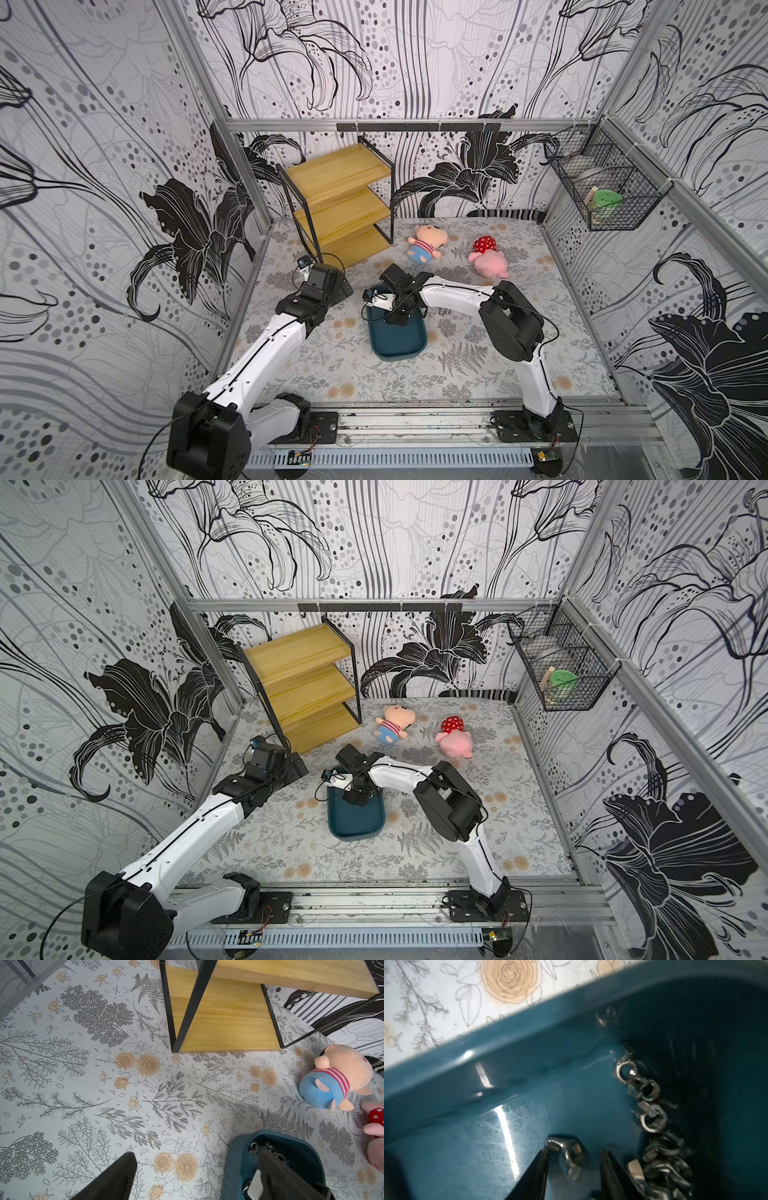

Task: Take out the wing nut from the storage box
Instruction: Pick up the wing nut from the storage box.

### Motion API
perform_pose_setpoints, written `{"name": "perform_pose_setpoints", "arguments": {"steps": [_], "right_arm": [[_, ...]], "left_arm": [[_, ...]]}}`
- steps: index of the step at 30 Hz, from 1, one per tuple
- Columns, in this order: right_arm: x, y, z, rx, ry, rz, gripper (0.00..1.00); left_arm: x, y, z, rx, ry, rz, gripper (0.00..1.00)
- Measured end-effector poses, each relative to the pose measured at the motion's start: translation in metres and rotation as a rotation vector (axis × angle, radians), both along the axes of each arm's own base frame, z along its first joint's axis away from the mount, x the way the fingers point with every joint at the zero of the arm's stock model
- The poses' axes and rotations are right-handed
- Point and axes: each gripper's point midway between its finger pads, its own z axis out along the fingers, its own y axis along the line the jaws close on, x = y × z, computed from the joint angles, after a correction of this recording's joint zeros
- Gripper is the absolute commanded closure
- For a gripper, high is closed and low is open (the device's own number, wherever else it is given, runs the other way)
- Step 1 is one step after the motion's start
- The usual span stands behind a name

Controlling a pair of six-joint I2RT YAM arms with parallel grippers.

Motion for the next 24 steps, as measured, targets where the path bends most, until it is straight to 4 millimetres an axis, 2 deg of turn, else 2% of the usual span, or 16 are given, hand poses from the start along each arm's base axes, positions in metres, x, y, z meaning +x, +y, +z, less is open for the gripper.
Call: {"name": "perform_pose_setpoints", "arguments": {"steps": [13,24], "right_arm": [[-0.0022,0.0060,-0.0005,0.016,0.024,0.021,0.82],[0.0018,0.0081,0.0061,0.060,0.044,-0.017,0.91]], "left_arm": [[0.0002,0.0002,0.0003,0.000,-0.001,0.001,0.04],[0.0003,0.0001,-0.0002,0.000,0.001,0.001,0.04]]}}
